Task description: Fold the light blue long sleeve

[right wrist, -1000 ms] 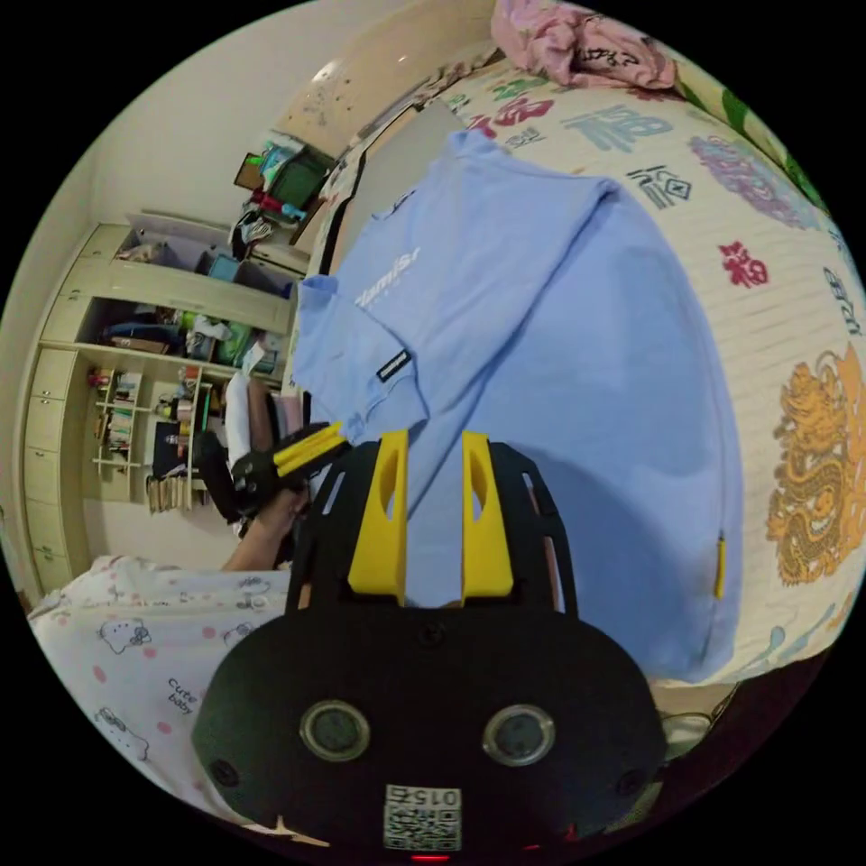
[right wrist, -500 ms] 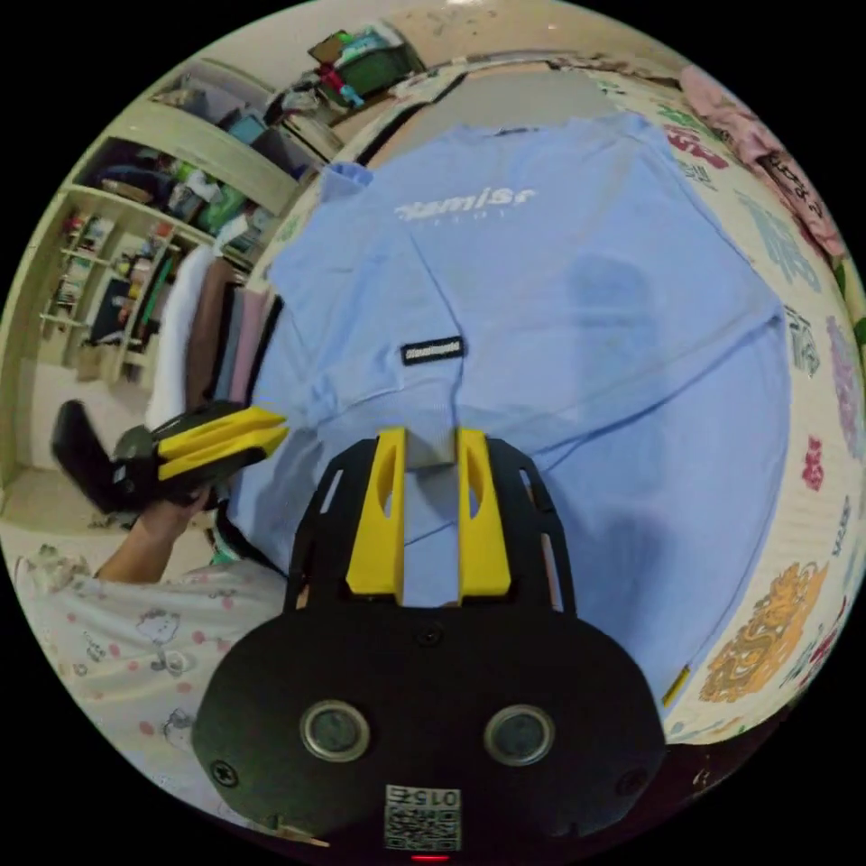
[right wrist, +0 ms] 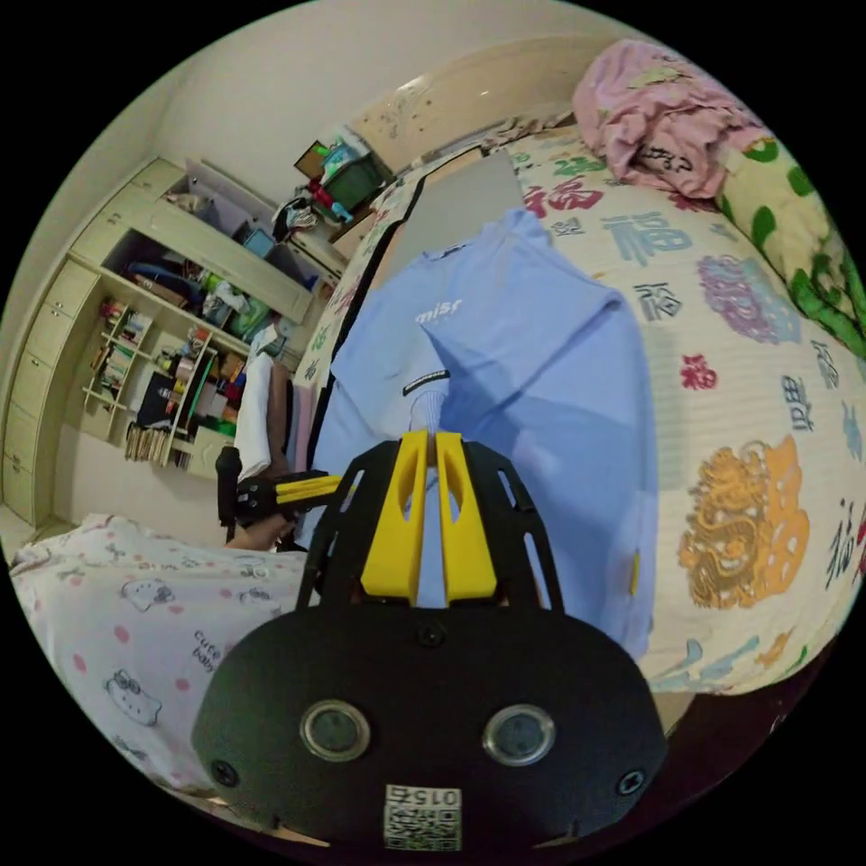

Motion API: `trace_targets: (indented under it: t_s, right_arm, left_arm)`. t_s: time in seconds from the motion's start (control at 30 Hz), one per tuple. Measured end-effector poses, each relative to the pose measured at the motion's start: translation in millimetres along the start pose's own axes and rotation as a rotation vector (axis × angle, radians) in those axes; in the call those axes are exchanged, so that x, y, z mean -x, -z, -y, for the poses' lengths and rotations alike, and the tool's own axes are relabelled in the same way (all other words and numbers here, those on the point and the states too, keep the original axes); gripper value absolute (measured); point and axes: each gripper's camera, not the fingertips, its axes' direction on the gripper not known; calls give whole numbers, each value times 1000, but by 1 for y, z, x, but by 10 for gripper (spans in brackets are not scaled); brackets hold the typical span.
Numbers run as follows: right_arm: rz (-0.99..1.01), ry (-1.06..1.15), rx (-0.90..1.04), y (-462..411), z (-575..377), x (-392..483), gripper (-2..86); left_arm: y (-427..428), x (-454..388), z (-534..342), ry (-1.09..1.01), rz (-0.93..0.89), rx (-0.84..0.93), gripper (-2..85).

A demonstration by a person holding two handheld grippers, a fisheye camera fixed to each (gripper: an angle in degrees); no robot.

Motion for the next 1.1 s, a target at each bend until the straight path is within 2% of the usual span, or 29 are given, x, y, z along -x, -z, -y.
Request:
trace_targets:
  t_s: [0.13, 0.23, 0.37, 0.57, 0.63, 0.77, 0.9, 1.1]
  right_arm:
    - [-18, -82, 17, 0, -10, -4, -2]
    - [17, -139, 17, -15, -6, -2, -2]
    - [-57, -124, 55, -41, 11, 18, -1]
    - [-137, -87, 94, -62, 29, 38, -1]
    - [-136, -113, 101, -70, 30, 37, 0]
    - [-221, -152, 137, -98, 33, 37, 4]
    - [-298, -129, 224, -134, 39, 43, 8]
    - [-319, -73, 333, -166, 51, 49, 28]
  left_arm:
    - [26, 36, -6, 141, -56, -128, 23]
    - [45, 80, -8, 339, -63, -257, 49]
    - [40, 151, -6, 630, -115, -398, 86]
    - [-16, 228, 6, 897, -187, -309, 88]
    - [-24, 237, 8, 907, -208, -328, 81]
    - [-33, 236, 25, 830, -38, -215, 22]
    - [-31, 219, 36, 692, 115, -149, 6]
    - [-30, 212, 31, 648, 156, -143, 8]
